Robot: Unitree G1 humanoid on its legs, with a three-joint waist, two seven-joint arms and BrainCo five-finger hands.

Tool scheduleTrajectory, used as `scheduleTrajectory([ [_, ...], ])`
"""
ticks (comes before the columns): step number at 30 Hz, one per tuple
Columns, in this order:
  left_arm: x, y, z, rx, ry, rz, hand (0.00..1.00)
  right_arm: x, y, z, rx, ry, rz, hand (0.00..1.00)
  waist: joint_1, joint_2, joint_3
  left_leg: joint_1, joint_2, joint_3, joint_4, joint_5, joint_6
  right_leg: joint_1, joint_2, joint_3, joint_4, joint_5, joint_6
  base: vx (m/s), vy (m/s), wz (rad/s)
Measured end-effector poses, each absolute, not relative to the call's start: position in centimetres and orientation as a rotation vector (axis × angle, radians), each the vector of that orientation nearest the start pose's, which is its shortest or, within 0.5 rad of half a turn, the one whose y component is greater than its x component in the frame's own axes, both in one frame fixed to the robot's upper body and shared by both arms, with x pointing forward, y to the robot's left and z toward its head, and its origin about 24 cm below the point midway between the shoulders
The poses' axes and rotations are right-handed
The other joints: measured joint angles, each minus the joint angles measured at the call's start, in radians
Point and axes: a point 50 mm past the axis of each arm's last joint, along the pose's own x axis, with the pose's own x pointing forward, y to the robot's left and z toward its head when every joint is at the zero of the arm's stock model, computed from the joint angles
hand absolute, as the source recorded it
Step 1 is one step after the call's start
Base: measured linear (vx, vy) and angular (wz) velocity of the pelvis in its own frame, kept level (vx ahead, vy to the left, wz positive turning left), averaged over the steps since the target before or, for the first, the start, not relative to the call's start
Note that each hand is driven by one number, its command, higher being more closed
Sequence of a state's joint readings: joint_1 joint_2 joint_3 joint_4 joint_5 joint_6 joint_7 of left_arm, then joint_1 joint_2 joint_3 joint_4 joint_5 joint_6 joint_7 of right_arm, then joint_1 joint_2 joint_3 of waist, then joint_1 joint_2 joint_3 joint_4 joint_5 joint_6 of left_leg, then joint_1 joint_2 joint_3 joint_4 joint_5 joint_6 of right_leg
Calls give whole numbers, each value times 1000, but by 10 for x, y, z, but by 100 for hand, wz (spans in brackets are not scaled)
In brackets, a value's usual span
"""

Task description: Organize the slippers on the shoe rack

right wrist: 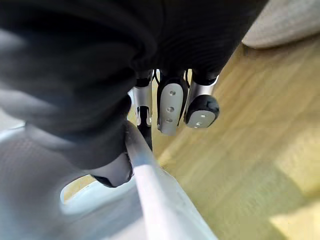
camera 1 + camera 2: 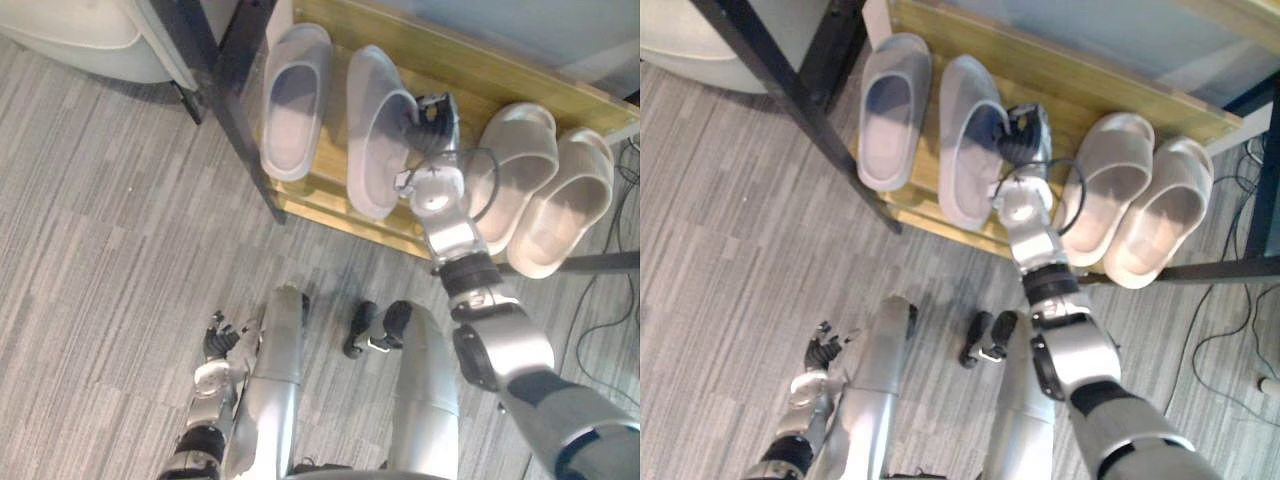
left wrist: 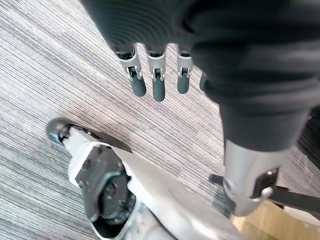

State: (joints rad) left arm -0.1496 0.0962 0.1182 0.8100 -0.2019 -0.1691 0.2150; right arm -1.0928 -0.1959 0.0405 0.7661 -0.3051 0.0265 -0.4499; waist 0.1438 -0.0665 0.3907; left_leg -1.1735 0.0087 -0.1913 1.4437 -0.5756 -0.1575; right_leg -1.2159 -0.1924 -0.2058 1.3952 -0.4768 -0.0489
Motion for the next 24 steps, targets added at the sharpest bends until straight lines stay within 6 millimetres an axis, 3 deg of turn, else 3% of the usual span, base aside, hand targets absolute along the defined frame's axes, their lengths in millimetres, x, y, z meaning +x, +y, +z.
scheduleTrajectory([
  [3, 232, 207, -80, -73, 493, 392, 0, 409, -130, 253, -479, -453, -364, 100, 3, 1, 1, -15, 0, -1, 0, 2, -3, -19, 0, 0, 4, 4, -9, 33, -13, 0],
  [4, 232, 207, -80, -73, 493, 392, 0, 409, -130, 255, -477, -457, -370, 0, 3, 2, 1, -15, 0, -1, 0, 2, -3, -20, -1, -1, 6, 3, -11, 41, -15, 3],
  [13, 235, 202, -79, -63, 491, 384, 0, 409, -141, 252, -405, -427, -477, 0, 16, 20, 0, -29, -3, -9, -2, 2, -4, -25, -7, -11, 4, -3, -12, 16, -3, 3],
  [24, 236, 199, -80, -67, 499, 388, 0, 397, -141, 265, -304, -513, -489, 0, 18, 38, 6, -13, 2, 2, -11, 3, -5, -20, -3, -2, 2, -3, -13, 3, -2, -1],
])
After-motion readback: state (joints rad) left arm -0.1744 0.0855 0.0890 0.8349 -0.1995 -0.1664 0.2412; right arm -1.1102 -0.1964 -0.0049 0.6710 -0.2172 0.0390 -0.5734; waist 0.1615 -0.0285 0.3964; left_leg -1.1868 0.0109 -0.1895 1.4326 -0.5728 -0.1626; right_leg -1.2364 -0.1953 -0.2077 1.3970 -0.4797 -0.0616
